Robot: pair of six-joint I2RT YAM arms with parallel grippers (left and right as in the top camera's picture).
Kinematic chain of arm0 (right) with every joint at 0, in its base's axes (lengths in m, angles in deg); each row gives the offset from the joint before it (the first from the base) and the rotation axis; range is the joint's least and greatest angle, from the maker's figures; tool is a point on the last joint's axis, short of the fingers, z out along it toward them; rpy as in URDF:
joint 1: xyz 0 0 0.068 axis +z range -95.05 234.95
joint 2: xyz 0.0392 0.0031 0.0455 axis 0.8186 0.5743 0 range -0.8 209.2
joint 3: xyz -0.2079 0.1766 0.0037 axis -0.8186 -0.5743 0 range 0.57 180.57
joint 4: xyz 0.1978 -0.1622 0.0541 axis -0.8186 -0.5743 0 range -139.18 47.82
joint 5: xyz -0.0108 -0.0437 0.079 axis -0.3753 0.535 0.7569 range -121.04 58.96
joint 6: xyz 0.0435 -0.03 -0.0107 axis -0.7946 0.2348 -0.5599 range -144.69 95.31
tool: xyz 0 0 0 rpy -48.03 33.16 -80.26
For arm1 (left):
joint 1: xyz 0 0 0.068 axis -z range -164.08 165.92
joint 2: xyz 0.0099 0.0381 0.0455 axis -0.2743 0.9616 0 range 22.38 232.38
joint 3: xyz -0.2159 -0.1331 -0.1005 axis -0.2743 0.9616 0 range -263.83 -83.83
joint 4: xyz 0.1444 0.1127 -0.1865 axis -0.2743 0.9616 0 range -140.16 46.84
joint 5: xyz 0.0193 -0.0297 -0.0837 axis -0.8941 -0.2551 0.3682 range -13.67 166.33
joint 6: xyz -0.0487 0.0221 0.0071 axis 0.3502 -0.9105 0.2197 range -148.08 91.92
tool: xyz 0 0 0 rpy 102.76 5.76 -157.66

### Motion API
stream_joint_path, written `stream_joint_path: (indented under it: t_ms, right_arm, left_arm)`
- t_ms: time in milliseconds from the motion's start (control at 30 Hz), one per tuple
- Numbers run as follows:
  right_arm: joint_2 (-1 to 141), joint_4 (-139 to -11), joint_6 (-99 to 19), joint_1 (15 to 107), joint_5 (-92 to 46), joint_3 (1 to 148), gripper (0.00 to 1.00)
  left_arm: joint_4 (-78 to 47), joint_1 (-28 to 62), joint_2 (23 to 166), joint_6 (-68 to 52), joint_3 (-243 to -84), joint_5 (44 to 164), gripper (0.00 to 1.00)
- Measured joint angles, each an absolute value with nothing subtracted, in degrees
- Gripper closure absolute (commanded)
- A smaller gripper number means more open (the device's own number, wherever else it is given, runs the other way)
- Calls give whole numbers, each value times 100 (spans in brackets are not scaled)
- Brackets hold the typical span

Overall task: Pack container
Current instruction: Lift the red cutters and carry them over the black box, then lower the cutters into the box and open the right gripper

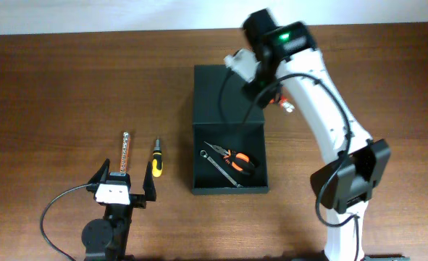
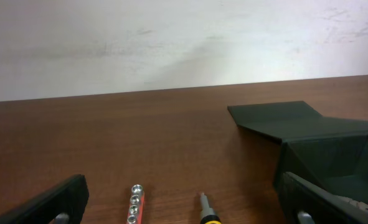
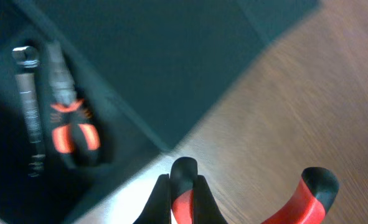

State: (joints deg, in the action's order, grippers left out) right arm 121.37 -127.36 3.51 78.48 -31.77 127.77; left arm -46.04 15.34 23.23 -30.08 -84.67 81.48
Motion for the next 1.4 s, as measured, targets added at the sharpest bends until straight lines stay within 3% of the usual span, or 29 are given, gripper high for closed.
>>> stream_joint_path:
  t_ms: [533, 1400]
  right_arm:
    - [12137, -13770, -256, 9286, -2902, 12777, 96]
    - [12137, -12951, -477, 9319, -2338, 11955, 96]
  left_arm:
    - [-4604, 1534, 2323, -3008, -8467, 8148, 1]
    - [-4604, 1534, 2323, -3008, -8467, 8148, 1]
